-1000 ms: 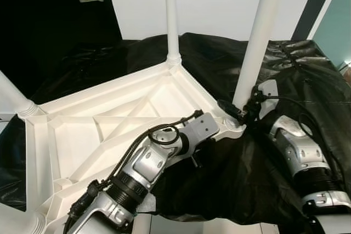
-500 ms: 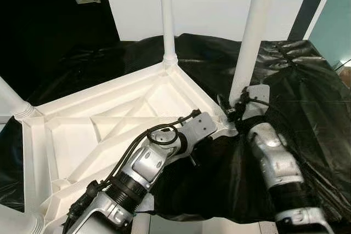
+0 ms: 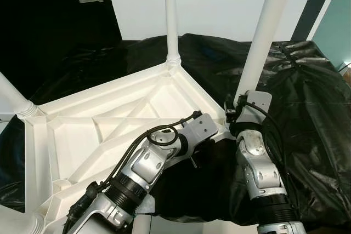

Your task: Building children table

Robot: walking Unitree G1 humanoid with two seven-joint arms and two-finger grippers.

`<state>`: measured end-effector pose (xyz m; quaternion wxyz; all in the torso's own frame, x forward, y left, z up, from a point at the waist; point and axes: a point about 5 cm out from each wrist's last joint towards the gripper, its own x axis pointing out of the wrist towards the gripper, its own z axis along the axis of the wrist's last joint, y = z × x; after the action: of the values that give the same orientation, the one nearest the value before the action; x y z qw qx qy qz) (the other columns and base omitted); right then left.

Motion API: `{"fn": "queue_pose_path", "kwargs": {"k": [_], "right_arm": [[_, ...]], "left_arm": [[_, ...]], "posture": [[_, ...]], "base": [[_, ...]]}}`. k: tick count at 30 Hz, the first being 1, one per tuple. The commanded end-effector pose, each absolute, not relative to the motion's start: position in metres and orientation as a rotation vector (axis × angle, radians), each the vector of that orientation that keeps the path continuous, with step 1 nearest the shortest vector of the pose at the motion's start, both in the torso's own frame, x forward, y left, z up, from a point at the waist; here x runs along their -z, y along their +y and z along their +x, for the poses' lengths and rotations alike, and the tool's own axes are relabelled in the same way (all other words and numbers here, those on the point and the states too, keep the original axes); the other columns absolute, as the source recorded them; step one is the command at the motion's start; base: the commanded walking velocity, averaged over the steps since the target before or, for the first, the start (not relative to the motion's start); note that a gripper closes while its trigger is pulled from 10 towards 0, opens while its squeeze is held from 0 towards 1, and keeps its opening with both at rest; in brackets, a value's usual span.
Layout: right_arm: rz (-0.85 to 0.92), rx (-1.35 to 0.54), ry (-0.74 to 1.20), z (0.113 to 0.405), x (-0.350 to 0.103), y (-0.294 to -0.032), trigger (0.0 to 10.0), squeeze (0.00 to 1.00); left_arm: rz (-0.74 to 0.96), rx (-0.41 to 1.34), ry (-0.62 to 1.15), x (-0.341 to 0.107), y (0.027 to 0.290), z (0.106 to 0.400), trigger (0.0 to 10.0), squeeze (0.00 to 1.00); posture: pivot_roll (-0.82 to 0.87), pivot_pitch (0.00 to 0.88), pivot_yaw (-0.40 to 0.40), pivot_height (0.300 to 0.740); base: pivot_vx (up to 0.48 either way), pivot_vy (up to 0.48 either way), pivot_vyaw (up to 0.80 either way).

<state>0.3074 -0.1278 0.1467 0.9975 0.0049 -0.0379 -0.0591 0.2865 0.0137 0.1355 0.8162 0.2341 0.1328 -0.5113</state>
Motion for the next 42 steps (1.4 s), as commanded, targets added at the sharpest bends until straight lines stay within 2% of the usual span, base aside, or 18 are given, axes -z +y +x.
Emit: {"fn": "queue_pose_path", "kwargs": {"k": [1,6,7,12,21,22,23,24,29,32,39,40,42], "right_arm": [[0.010,0.118,0.014,0.303,-0.128,-0.125,10.0,0.00],[-0.028,0.126,-0.004,0.302,-0.131,-0.130,10.0,0.00],[-0.032,0.117,-0.016,0.301,-0.132,-0.132,10.0,1.00],[-0.030,0.045,-0.076,0.296,-0.138,-0.135,10.0,1.00],[-0.041,-0.080,-0.122,0.293,-0.140,-0.170,10.0,1.00],[-0.056,-0.116,-0.115,0.294,-0.140,-0.176,10.0,0.91],[-0.068,-0.173,-0.115,0.296,-0.143,-0.180,10.0,0.00],[-0.065,-0.255,-0.114,0.298,-0.146,-0.183,10.0,0.00],[-0.071,-0.341,-0.133,0.302,-0.152,-0.185,10.0,0.00],[-0.102,-0.531,-0.107,0.317,-0.158,-0.176,10.0,0.00],[-0.150,-0.696,-0.064,0.330,-0.157,-0.161,10.0,0.00],[-0.178,-0.708,-0.038,0.334,-0.152,-0.162,0.0,0.00],[-0.192,-0.712,-0.028,0.335,-0.150,-0.162,0.0,0.00]], "left_arm": [[0.510,1.069,0.246,-0.143,0.013,0.288,10.0,0.00],[0.508,1.074,0.246,-0.142,0.011,0.287,10.0,0.00],[0.508,1.074,0.246,-0.142,0.011,0.286,10.0,0.00],[0.508,1.073,0.246,-0.142,0.012,0.286,10.0,0.00],[0.509,1.076,0.246,-0.141,0.012,0.286,10.0,0.00],[0.510,1.074,0.247,-0.141,0.013,0.287,10.0,0.00],[0.510,1.073,0.248,-0.141,0.013,0.287,10.0,0.00],[0.510,1.071,0.249,-0.141,0.014,0.288,10.0,0.00],[0.511,1.071,0.249,-0.141,0.014,0.288,10.0,0.00],[0.513,1.067,0.245,-0.143,0.014,0.290,10.0,0.00],[0.516,1.062,0.241,-0.145,0.014,0.292,10.0,0.00],[0.515,1.058,0.240,-0.145,0.015,0.292,10.0,0.00],[0.515,1.057,0.240,-0.145,0.015,0.292,10.0,0.00]], "posture": [[-0.08,0.000,0.028,0.740],[-0.08,0.000,0.025,0.740],[-0.08,0.000,0.026,0.740],[-0.08,0.000,0.028,0.740],[-0.08,0.000,0.027,0.740],[-0.09,0.000,0.027,0.740],[-0.09,0.000,0.030,0.740],[-0.09,0.000,0.031,0.740],[-0.09,0.000,0.032,0.740],[-0.08,0.000,0.035,0.740],[-0.07,0.000,0.032,0.740],[-0.07,0.000,0.031,0.740],[-0.07,0.000,0.031,0.740]], "base": [[0.000,0.000,0.00],[0.000,0.000,0.00],[0.000,0.000,0.00],[0.000,0.000,0.00],[0.000,0.000,0.00],[0.000,0.000,0.00],[0.000,0.000,0.00],[0.000,0.000,0.00],[0.000,0.000,0.00],[0.000,0.000,0.00],[0.000,0.000,0.00],[0.000,0.000,0.00],[0.000,0.000,0.00]]}}
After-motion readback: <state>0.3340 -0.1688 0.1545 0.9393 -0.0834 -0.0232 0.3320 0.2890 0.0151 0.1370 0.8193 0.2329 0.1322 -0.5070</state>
